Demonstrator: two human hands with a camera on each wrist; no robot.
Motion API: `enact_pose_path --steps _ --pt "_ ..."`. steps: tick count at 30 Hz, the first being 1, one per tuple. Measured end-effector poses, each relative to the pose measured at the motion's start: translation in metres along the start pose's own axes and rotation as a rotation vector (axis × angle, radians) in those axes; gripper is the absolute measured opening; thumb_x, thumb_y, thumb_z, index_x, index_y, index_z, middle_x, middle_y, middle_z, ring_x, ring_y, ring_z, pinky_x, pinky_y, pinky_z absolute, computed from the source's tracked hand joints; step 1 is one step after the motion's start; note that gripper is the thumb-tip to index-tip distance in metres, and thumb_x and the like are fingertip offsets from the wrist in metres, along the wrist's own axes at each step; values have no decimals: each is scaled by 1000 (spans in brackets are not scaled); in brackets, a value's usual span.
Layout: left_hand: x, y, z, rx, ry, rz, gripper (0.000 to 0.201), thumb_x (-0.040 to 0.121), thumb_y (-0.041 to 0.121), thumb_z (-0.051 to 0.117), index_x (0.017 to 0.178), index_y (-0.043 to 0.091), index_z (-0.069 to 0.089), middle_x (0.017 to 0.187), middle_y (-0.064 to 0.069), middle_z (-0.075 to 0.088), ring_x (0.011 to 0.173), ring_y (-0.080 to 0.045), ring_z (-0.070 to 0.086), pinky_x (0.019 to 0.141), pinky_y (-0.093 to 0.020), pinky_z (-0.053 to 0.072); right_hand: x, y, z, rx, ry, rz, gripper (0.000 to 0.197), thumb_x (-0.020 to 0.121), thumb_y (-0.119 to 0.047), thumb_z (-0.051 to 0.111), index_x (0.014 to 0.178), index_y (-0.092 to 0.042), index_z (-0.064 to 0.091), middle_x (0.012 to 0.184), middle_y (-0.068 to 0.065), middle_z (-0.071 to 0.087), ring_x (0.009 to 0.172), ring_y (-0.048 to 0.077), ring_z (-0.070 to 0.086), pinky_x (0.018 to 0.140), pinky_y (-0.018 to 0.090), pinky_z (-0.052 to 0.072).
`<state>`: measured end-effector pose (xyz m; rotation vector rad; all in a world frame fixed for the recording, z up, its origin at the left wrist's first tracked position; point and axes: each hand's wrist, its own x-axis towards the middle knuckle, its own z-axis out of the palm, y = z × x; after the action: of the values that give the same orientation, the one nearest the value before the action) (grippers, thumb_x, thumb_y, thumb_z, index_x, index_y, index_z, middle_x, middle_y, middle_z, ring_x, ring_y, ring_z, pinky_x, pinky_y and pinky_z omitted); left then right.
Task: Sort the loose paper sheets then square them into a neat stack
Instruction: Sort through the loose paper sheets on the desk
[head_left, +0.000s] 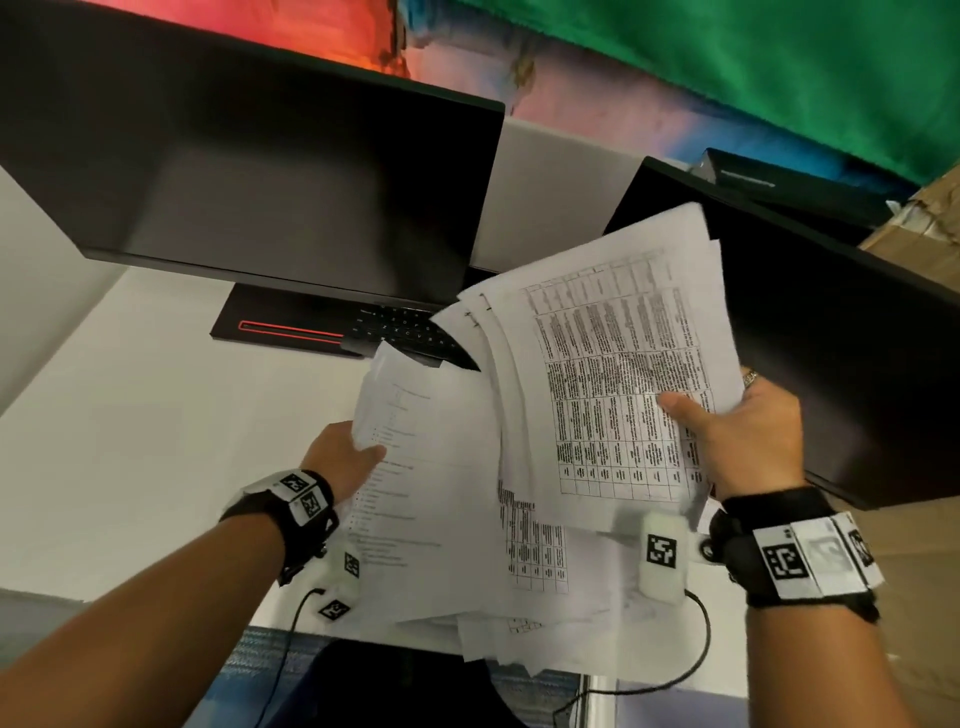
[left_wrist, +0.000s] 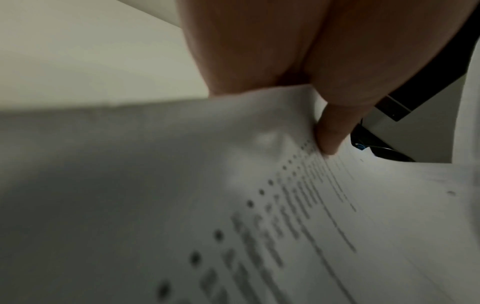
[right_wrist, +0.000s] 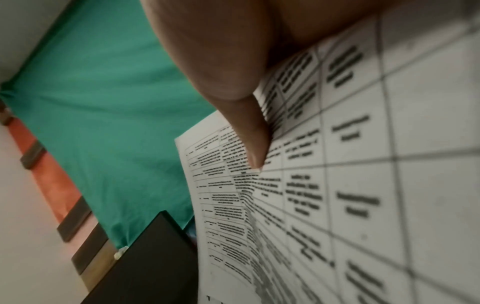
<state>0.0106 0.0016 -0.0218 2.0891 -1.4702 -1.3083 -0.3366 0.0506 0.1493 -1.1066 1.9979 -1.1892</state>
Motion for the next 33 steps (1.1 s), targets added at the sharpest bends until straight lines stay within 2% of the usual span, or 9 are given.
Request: enact_pose_path --steps 5,11,14,17,20,23,27,31,33 --pt "-1 -7 -5 29 45 -2 27 95 21 61 119 8 66 108 -11 70 86 -25 59 76 -30 46 -4 -11 -4 164 -60 16 24 79 -4 78 90 -24 71 87 -9 78 77 11 76 65 30 61" --pt "2 -9 -12 -34 -67 -35 27 96 23 60 120 11 66 111 -11 69 95 -28 64 84 -34 50 10 24 25 158 -113 190 31 78 -4 79 104 -17 70 95 -1 78 86 22 75 79 44 61" --pt "1 -10 -13 -73 -70 -51 25 96 25 58 116 14 68 107 -10 71 92 -28 66 82 -33 52 12 65 32 -11 -80 307 29 78 -6 80 103 -16 68 100 3 75 89 22 73 83 44 59" --pt "1 -12 -10 -61 -42 -52 16 96 24 57 104 14 67 81 -1 68 71 -17 63 60 -26 47 15 89 29 -306 -41 294 26 80 -12 79 100 -15 63 101 7 73 93 28 71 86 47 59" --pt "1 -11 -7 -80 -36 -54 16 94 26 61 102 13 66 87 -5 70 74 -19 62 67 -28 46 7 94 29 -478 -78 250 29 85 -16 75 110 -11 60 106 10 70 94 28 68 83 40 58" --pt "-3 -8 -3 -76 -58 3 21 88 29 73 104 19 63 96 -2 67 90 -24 63 77 -32 47 -6 75 29 -375 -89 181 27 84 -13 76 107 -14 61 101 5 70 94 24 69 85 41 59" --pt "-4 -5 4 14 3 8 33 83 18 77 113 10 66 112 -11 71 100 -30 67 76 -31 50 -22 16 16 -135 -73 9 30 79 -10 80 105 -17 66 95 -5 73 86 13 72 76 35 60" --pt "-6 -5 6 -4 31 21 28 89 14 69 117 9 66 107 -11 72 85 -23 64 61 -23 46 -30 -35 -2 219 -11 -184 33 79 -2 78 103 -22 69 96 -10 77 91 9 74 76 27 60" --pt "-8 -7 7 3 47 30 25 89 15 67 113 10 67 100 -8 72 81 -22 65 55 -20 43 -27 -34 1 409 -26 -154 36 82 3 74 111 -16 67 109 2 75 103 22 72 85 38 58"
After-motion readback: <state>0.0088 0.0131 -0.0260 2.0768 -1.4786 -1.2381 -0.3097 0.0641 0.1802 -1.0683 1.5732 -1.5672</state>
